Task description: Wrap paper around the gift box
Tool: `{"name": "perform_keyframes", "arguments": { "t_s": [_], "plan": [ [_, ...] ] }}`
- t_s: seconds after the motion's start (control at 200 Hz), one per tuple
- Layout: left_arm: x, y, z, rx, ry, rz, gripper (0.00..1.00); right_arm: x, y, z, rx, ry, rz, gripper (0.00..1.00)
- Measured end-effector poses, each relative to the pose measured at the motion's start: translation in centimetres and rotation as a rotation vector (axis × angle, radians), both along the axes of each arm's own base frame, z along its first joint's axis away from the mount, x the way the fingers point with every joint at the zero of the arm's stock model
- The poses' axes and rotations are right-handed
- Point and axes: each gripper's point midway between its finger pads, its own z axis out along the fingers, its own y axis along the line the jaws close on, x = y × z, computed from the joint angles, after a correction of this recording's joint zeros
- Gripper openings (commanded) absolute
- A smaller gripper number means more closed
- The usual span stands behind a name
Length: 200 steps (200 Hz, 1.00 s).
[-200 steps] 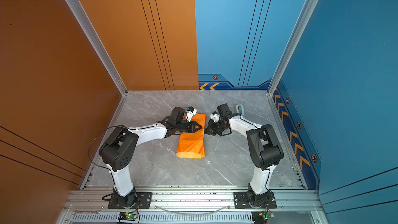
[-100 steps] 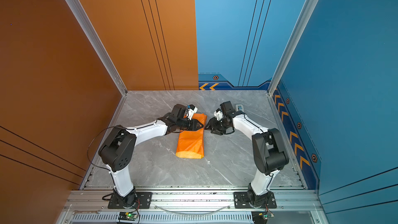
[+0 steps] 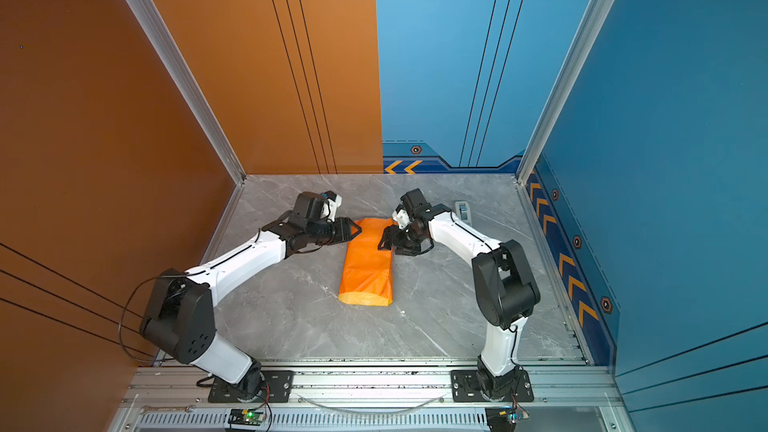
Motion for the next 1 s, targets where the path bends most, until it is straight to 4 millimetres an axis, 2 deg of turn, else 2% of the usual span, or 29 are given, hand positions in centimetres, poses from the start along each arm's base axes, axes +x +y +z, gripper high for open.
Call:
{"name": "perform_keyframes", "arguments": {
  "t_s": [0.065,0.17,0.26,0.396,0.491,0.571,0.616,0.816,0.896,1.001],
  "plan": [
    [-0.9,1.3,-2.6,0.024,0.066,0.026,0.53,0.0,0.1,-1.0,-0.014,0.028,0.004,0.6],
    [-2.4,1.4,-5.5,0.04,0.148,0.021,0.49,0.1,0.1,-2.2,-0.029,0.057,0.008,0.47],
    [-2.6,0.5,-6.3,0.021,0.163,0.008,0.45,0.3,0.3,-2.0,-0.014,0.058,0.015,0.39],
    [-2.3,-0.8,-6.4,-0.011,0.152,-0.003,0.42,1.1,0.0,-1.7,-0.004,0.052,0.007,0.33],
    [-2.3,-1.5,-6.2,-0.021,0.141,-0.013,0.42,1.8,-0.8,-1.6,0.008,0.054,-0.015,0.36],
    [-2.5,-2.3,-5.9,-0.032,0.128,-0.029,0.47,2.3,-1.5,-1.5,0.014,0.05,-0.027,0.59],
    [-2.4,-2.5,-5.7,-0.037,0.119,-0.032,0.52,2.5,-1.9,-1.4,0.018,0.052,-0.033,0.63],
    [-1.8,-1.8,-5.3,-0.049,0.114,-0.001,0.53,2.8,-3.7,-0.9,0.016,0.056,-0.049,0.64],
    [-1.6,-1.6,-5.1,-0.056,0.104,0.007,0.5,2.7,-3.9,-0.7,0.013,0.059,-0.043,0.61],
    [-1.5,-1.7,-5.1,-0.068,0.101,0.013,0.47,2.3,-3.0,-0.4,0.019,0.058,-0.012,0.53]
  ]
}}
